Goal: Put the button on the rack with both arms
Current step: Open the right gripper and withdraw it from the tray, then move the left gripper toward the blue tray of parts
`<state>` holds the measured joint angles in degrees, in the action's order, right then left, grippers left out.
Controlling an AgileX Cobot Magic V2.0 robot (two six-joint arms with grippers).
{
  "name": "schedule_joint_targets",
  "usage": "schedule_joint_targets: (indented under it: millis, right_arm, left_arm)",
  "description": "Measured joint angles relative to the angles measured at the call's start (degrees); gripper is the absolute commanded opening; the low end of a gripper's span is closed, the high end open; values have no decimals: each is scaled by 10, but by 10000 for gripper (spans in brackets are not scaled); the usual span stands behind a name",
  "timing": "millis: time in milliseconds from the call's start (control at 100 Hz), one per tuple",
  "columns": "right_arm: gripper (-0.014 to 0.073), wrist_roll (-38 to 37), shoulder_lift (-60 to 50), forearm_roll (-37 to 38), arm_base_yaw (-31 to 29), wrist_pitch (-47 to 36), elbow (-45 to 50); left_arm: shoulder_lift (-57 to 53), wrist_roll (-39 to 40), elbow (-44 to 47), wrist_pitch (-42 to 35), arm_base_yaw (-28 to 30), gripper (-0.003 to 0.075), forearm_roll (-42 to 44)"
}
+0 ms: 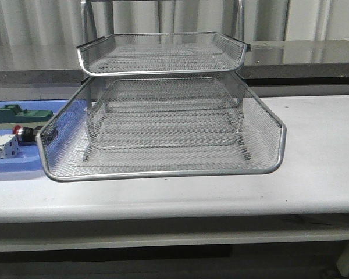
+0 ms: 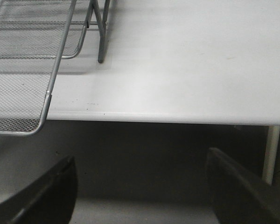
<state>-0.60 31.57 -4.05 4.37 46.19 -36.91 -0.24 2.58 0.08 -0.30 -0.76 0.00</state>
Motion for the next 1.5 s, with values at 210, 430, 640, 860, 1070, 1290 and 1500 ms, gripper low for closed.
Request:
schedule_joint_targets:
  millis: [210, 430, 640, 860, 1070, 1290, 1500]
  right_arm:
    - [493, 0, -26, 4, 0, 10, -1]
    - [110, 0, -26, 4, 0, 15, -1]
    - [-71, 0, -26, 4, 0, 16, -1]
    - [-71, 0, -26, 4, 0, 16, -1]
    - [-71, 1, -26, 4, 0, 17, -1]
    - [-71, 1, -26, 4, 0, 17, -1]
    - [-71, 1, -26, 4, 0, 17, -1]
  left_arm:
    - [0, 0, 0, 0, 0, -20, 0]
    - [0, 0, 0, 0, 0, -20, 0]
    - [0, 0, 0, 0, 0, -20, 0]
    - [0, 0, 0, 0, 0, -20, 0]
    - [0, 0, 0, 0, 0, -20, 0]
    - [0, 0, 0, 0, 0, -20, 0]
    - [0, 0, 0, -14, 0, -20, 0]
